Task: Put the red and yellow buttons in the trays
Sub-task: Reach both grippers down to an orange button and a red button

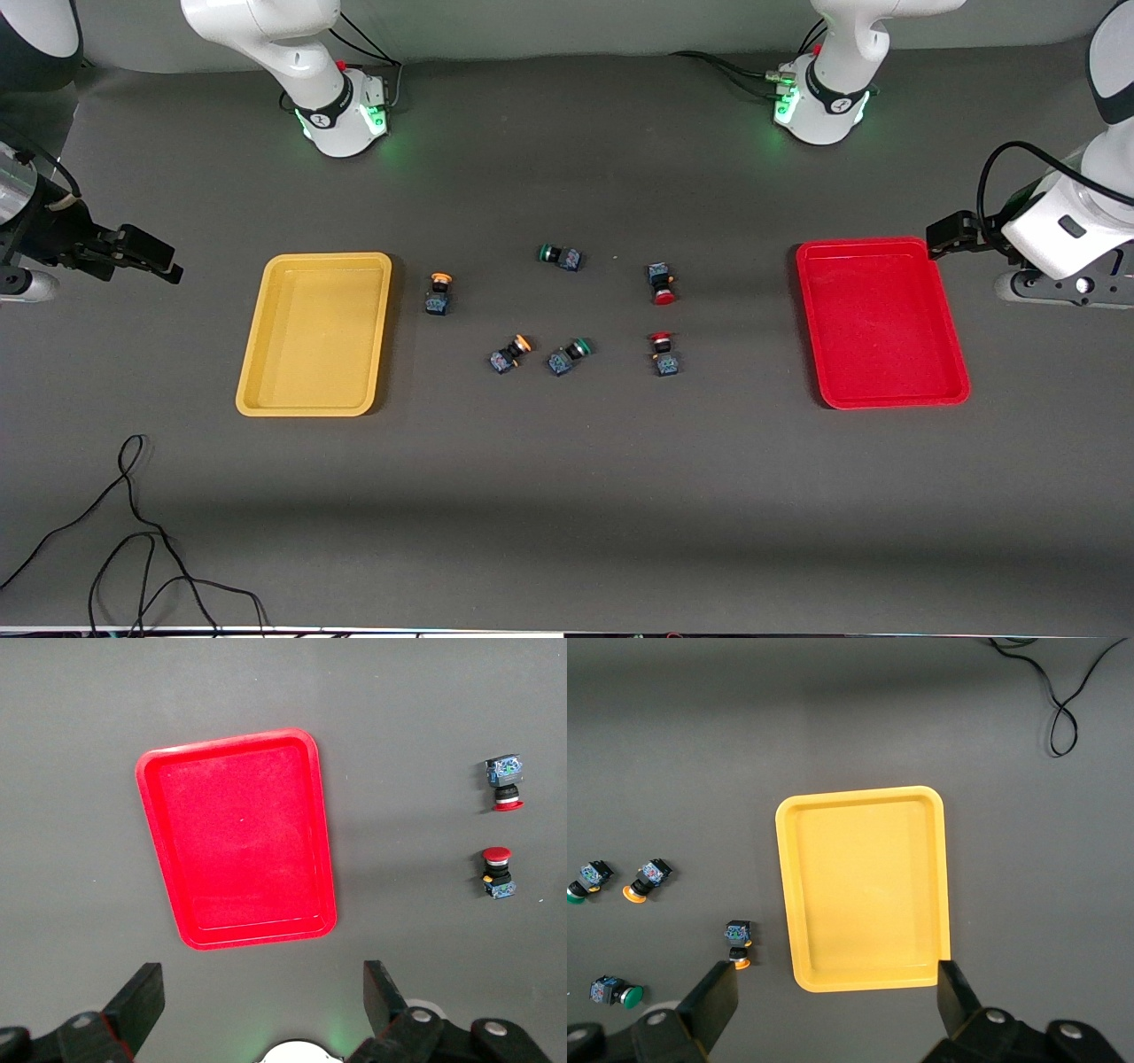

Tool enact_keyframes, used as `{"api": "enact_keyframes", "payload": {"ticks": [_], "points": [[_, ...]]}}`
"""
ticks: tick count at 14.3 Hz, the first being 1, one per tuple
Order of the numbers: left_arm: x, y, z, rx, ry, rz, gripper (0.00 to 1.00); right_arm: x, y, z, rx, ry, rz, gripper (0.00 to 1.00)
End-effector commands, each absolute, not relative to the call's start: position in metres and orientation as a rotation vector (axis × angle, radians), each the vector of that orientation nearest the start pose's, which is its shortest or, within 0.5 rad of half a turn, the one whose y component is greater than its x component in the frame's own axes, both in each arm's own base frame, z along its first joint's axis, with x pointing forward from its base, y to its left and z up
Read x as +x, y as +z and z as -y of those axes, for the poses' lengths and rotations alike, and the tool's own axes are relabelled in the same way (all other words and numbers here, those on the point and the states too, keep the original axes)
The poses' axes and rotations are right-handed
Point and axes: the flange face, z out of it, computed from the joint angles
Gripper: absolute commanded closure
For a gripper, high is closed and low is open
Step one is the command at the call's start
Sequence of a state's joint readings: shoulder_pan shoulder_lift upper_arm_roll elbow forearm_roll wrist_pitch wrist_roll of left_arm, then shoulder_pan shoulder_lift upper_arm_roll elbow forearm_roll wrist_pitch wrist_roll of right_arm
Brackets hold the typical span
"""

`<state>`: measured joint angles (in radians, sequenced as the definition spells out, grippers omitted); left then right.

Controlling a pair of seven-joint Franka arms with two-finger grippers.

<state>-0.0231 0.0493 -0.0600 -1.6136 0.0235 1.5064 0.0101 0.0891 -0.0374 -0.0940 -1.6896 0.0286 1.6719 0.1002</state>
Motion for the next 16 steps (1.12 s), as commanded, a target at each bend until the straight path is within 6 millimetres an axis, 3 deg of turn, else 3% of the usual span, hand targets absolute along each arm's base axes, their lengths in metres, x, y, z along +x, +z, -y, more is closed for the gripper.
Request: {"api": "enact_keyframes", "payload": {"ticks": [1,8,9,12,14,16], "points": [[0.551,0.58,0.045,-3.101,0.213,-0.16,0.0,0.553,0.602,-0.001,-3.116,-0.032,-0.148,0.0],[0.55,0.579,0.045,-3.101,0.213,-0.16,0.0,0.557,0.587,0.001,-3.115,0.013,-0.135,0.0],[0.55,0.575,0.044,-3.101,0.223,-0.158,0.0,0.555,0.584,-0.005,-3.117,0.04,-0.113,0.0],[0.532,0.559,0.058,-3.146,0.186,-0.129,0.0,0.56,0.56,-0.057,-3.125,0.115,-0.024,0.0],[0.515,0.541,0.1,-3.139,0.192,-0.103,0.0,0.563,0.533,-0.102,-3.138,0.182,-0.03,0.0],[0.504,0.53,0.173,-3.127,0.152,-0.003,0.0,0.56,0.499,-0.136,-3.157,0.268,-0.083,0.0]]}}
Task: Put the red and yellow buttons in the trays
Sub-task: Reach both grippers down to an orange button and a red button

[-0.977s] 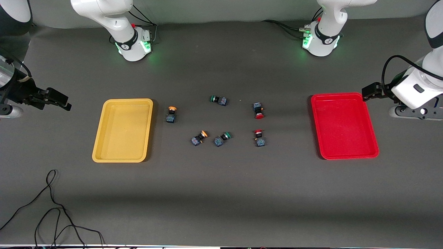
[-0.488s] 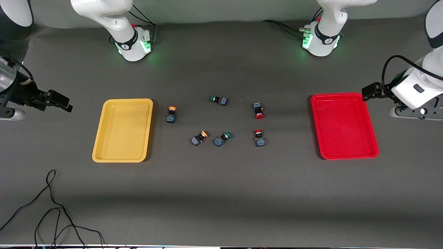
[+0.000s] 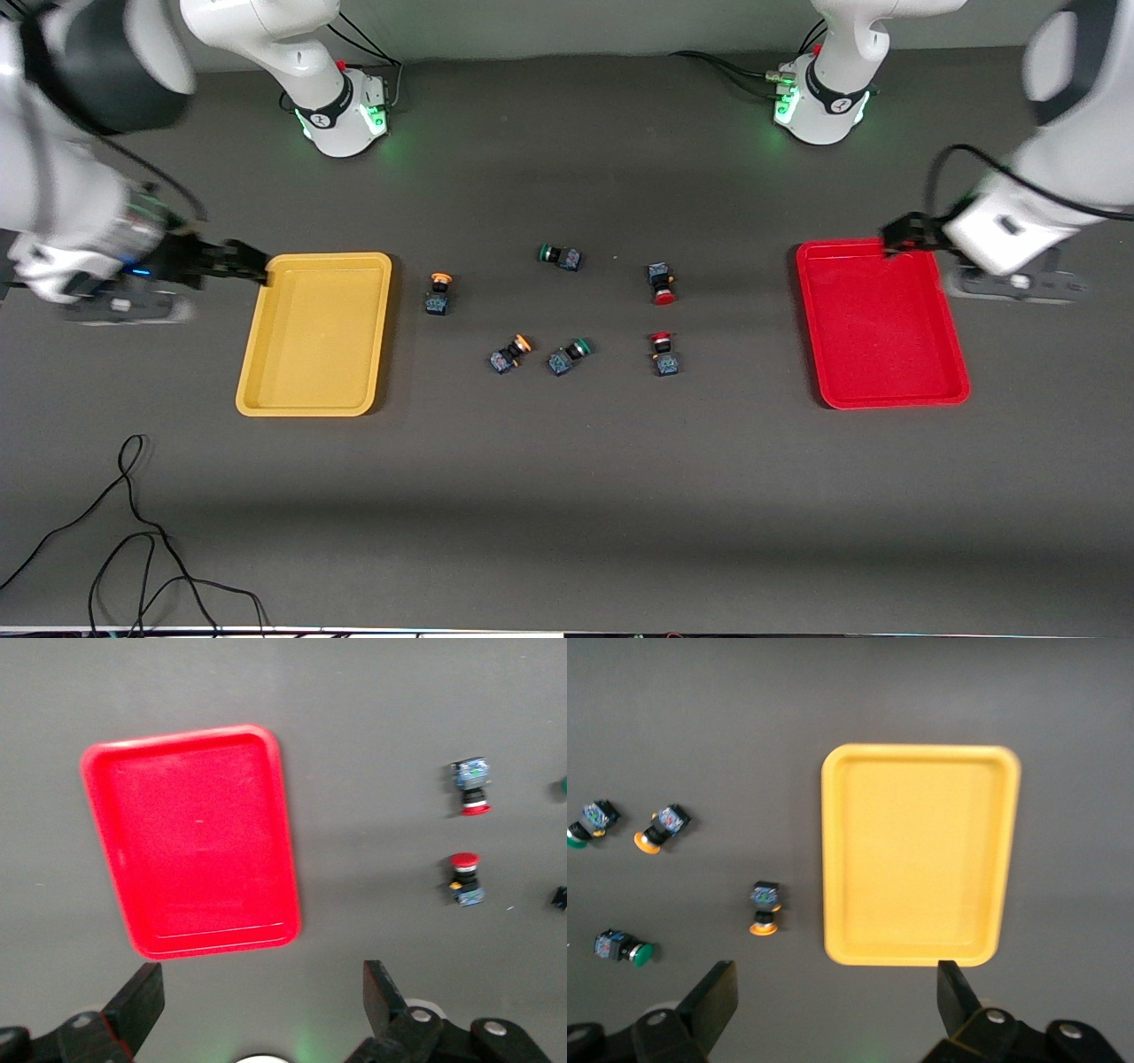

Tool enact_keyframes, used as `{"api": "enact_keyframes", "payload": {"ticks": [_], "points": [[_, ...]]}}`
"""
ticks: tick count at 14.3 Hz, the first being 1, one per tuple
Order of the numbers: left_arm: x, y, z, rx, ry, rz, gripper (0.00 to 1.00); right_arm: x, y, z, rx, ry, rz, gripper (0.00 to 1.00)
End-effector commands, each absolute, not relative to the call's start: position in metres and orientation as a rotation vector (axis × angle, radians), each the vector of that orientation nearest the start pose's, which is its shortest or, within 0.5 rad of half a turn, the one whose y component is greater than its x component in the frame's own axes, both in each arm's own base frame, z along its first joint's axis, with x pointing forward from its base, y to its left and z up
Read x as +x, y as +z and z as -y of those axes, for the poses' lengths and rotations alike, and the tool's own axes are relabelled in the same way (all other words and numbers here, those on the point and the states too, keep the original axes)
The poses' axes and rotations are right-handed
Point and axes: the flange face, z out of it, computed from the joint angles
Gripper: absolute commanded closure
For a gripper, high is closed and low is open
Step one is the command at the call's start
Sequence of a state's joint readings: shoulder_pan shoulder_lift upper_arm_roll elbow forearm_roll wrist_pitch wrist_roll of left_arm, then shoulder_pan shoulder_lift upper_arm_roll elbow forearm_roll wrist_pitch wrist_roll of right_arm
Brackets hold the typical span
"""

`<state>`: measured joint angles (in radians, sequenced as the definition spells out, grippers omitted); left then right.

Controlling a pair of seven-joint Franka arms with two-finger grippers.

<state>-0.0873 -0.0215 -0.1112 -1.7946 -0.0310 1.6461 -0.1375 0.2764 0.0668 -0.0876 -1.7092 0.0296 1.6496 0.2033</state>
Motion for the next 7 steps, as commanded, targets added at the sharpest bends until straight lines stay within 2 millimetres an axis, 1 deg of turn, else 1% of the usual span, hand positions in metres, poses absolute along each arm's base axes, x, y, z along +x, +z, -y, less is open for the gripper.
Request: {"api": "enact_keyframes", "payload": {"ticks": [1,2,4,6,7], "points": [[0.499,0.521,0.203,-3.124,0.147,0.029,0.0,0.554,0.476,-0.148,-3.164,0.306,-0.056,0.0],[0.492,0.516,0.232,-3.125,0.139,0.028,0.0,0.547,0.454,-0.151,-3.163,0.311,-0.044,0.0],[0.476,0.503,0.276,-3.121,0.132,0.057,0.0,0.526,0.408,-0.151,-3.136,0.285,-0.052,0.0],[0.457,0.493,0.31,-3.133,0.094,0.087,0.0,0.505,0.359,-0.171,-3.138,0.239,0.01,0.0],[0.448,0.487,0.325,-3.138,0.083,0.094,0.0,0.493,0.335,-0.174,-3.135,0.194,0.022,0.0]]}}
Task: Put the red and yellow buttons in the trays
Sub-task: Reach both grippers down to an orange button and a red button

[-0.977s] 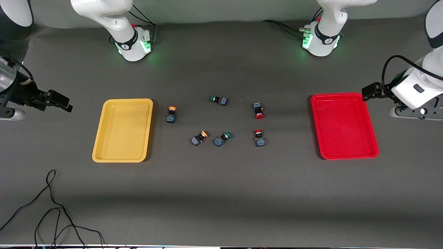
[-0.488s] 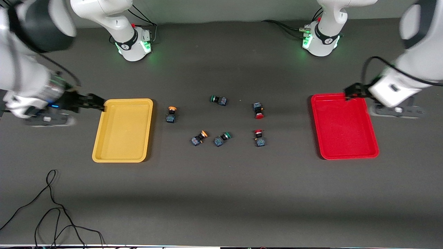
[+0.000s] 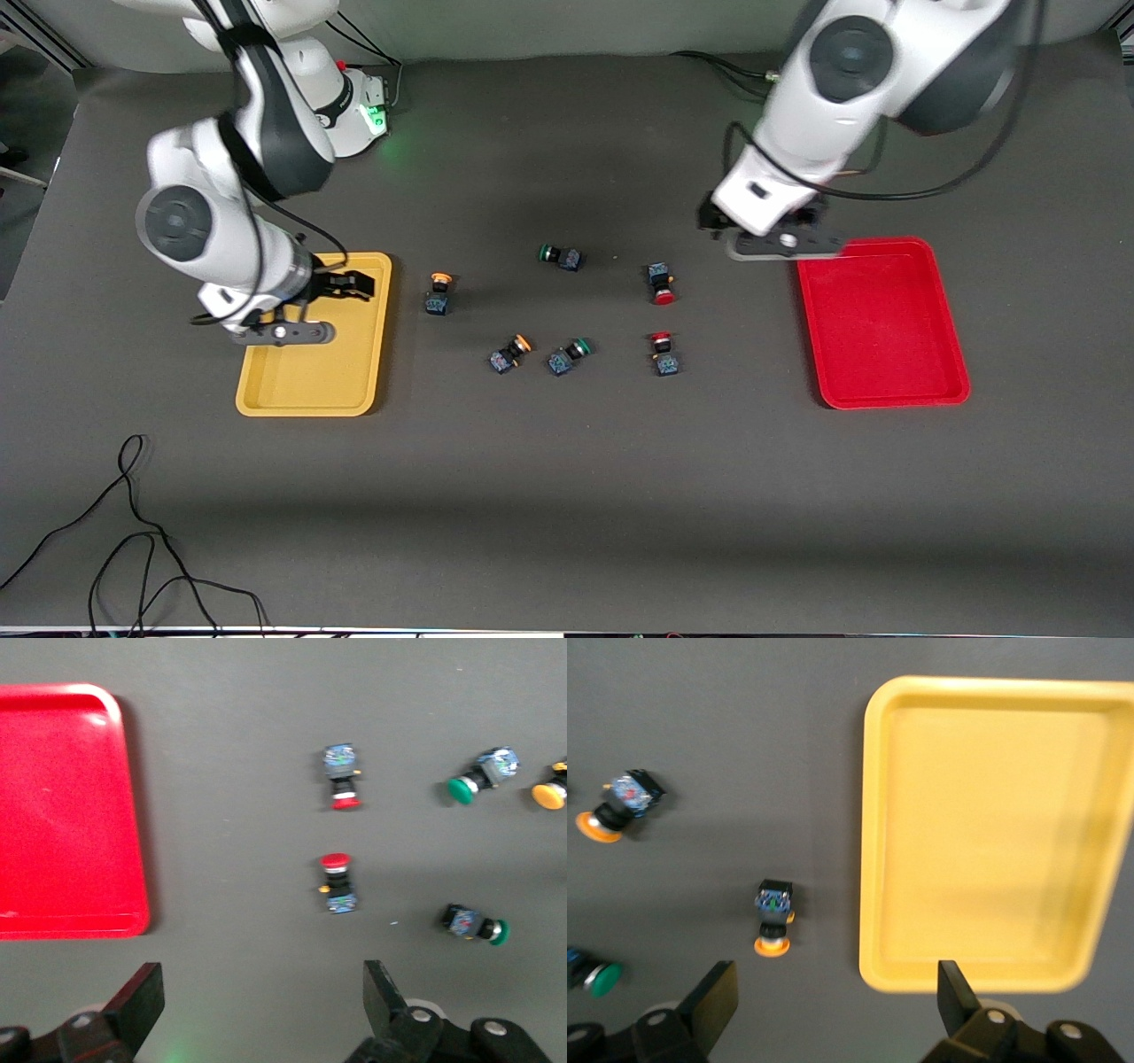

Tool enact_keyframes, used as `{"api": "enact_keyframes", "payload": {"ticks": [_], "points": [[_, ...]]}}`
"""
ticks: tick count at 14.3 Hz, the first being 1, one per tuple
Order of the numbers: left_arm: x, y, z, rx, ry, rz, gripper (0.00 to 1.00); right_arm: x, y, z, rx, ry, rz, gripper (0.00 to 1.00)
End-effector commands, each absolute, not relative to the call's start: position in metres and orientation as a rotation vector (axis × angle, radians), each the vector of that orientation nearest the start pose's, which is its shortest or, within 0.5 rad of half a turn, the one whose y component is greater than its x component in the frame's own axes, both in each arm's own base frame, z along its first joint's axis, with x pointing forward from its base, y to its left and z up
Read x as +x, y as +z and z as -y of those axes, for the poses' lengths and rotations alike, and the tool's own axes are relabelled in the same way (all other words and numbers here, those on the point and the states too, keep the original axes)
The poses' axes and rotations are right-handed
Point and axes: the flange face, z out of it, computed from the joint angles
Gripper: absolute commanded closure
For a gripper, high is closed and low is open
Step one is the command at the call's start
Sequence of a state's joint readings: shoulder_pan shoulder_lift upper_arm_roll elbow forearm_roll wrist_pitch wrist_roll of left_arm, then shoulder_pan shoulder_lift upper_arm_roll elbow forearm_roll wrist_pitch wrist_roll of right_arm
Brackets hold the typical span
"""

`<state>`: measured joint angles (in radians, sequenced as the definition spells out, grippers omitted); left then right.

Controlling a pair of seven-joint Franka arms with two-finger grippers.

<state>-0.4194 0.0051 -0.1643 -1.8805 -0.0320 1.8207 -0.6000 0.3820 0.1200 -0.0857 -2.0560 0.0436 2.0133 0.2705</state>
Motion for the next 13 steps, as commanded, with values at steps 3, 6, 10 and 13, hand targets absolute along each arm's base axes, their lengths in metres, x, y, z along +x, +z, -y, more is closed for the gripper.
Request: {"api": "enact_keyframes", "payload": {"ticks": [3,6,10,13], "points": [[0.427,0.434,0.337,-3.147,0.066,0.087,0.0,0.481,0.283,-0.186,-3.143,0.164,0.003,0.0],[0.419,0.356,0.354,-3.15,0.064,0.169,0.0,0.47,0.239,-0.22,-3.115,0.154,-0.046,0.0],[0.418,0.257,0.369,-3.152,0.087,0.141,0.0,0.46,0.195,-0.236,-3.112,0.143,-0.052,0.0],[0.42,0.218,0.37,-3.167,0.082,0.152,0.0,0.454,0.177,-0.241,-3.123,0.141,-0.037,0.05]]}}
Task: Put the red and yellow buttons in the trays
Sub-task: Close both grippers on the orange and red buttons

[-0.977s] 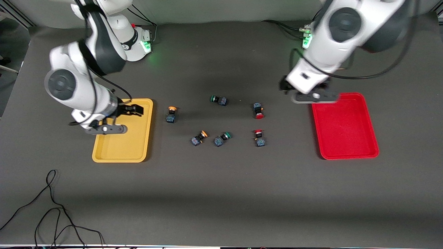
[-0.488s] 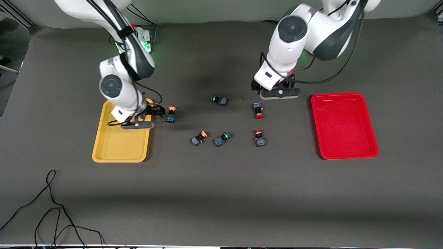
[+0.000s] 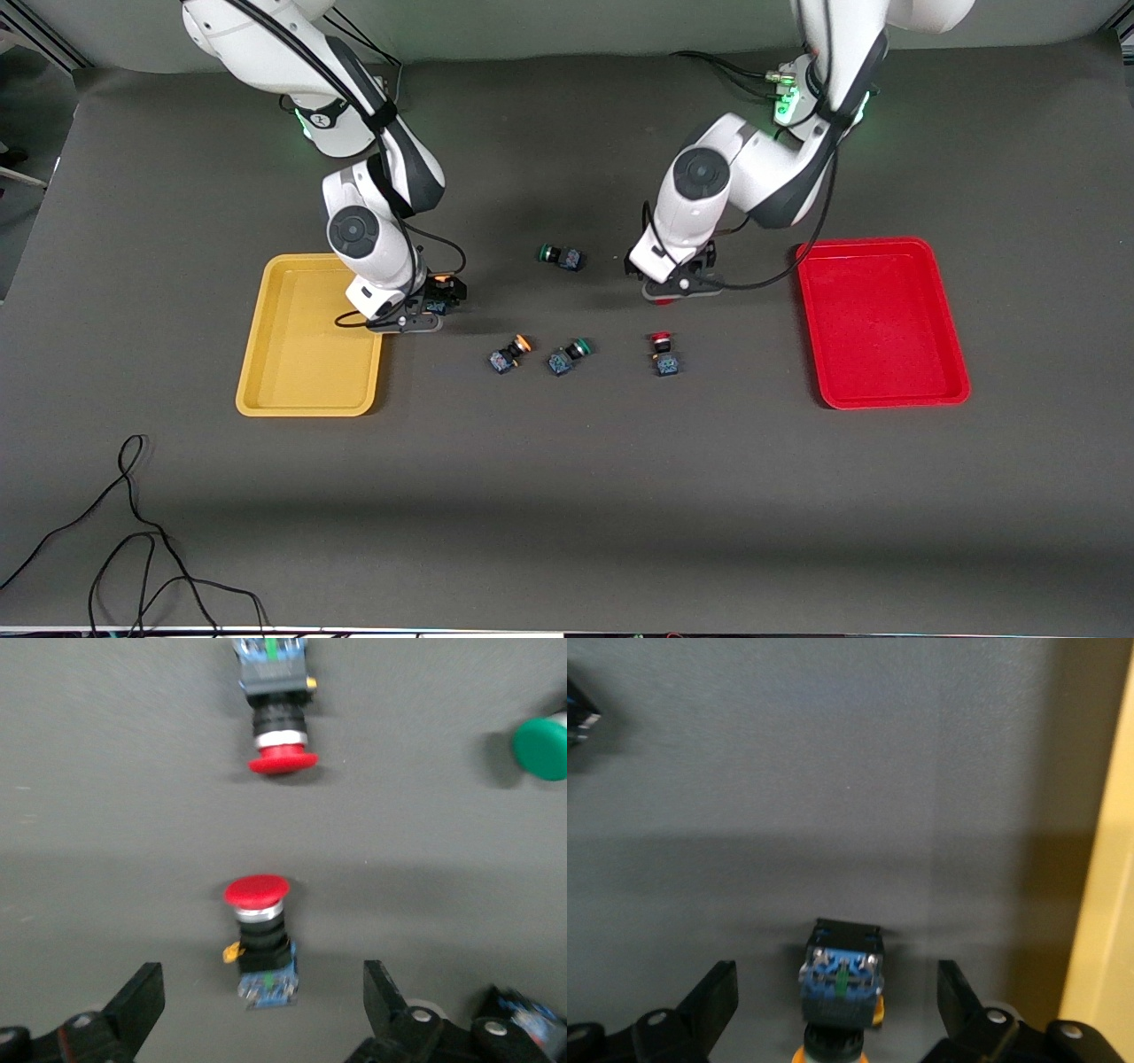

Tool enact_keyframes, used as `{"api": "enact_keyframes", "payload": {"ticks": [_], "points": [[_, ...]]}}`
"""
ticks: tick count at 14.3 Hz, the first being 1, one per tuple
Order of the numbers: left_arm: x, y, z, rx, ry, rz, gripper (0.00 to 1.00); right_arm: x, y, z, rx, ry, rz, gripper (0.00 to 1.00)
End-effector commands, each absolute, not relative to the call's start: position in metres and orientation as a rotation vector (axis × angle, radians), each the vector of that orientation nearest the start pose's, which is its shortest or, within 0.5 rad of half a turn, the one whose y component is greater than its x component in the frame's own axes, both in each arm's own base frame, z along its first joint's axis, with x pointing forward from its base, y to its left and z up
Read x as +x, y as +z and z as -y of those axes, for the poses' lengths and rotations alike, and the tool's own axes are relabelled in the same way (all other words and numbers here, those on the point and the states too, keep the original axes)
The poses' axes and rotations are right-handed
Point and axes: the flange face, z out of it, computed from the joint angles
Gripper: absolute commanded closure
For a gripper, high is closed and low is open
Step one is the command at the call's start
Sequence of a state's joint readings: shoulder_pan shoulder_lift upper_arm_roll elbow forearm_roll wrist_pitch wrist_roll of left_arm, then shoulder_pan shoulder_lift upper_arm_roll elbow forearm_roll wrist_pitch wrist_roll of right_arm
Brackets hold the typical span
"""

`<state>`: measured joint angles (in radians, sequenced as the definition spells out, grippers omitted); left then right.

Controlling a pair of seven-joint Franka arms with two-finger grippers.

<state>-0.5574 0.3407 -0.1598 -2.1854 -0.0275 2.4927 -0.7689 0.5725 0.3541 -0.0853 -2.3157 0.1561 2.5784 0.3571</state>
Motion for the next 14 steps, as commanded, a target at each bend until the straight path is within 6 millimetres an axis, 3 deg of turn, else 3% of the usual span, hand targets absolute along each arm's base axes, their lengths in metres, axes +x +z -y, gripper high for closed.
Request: {"api": "enact_keyframes", "payload": {"ticks": [1,2,4,5,8,10,13,14], "points": [[0.421,0.208,0.37,-3.173,0.074,0.153,0.0,0.453,0.175,-0.24,-3.125,0.147,-0.044,0.16],[0.422,0.199,0.37,-3.177,0.066,0.151,0.0,0.453,0.176,-0.24,-3.124,0.145,-0.044,0.33],[0.424,0.19,0.37,-3.179,0.06,0.147,0.0,0.453,0.176,-0.24,-3.125,0.152,-0.044,0.55],[0.425,0.187,0.369,-3.179,0.06,0.152,0.05,0.453,0.177,-0.24,-3.125,0.152,-0.044,0.65],[0.425,0.185,0.368,-3.175,0.065,0.155,0.48,0.455,0.187,-0.24,-3.118,0.145,-0.052,0.92],[0.426,0.184,0.367,-3.172,0.07,0.16,0.72,0.461,0.212,-0.232,-3.108,0.162,-0.075,0.95],[0.428,0.193,0.365,-3.169,0.07,0.168,0.75,0.482,0.271,-0.174,-3.083,0.18,-0.151,0.95],[0.436,0.21,0.364,-3.167,0.062,0.18,0.75,0.489,0.287,-0.146,-3.072,0.183,-0.133,0.95]]}}
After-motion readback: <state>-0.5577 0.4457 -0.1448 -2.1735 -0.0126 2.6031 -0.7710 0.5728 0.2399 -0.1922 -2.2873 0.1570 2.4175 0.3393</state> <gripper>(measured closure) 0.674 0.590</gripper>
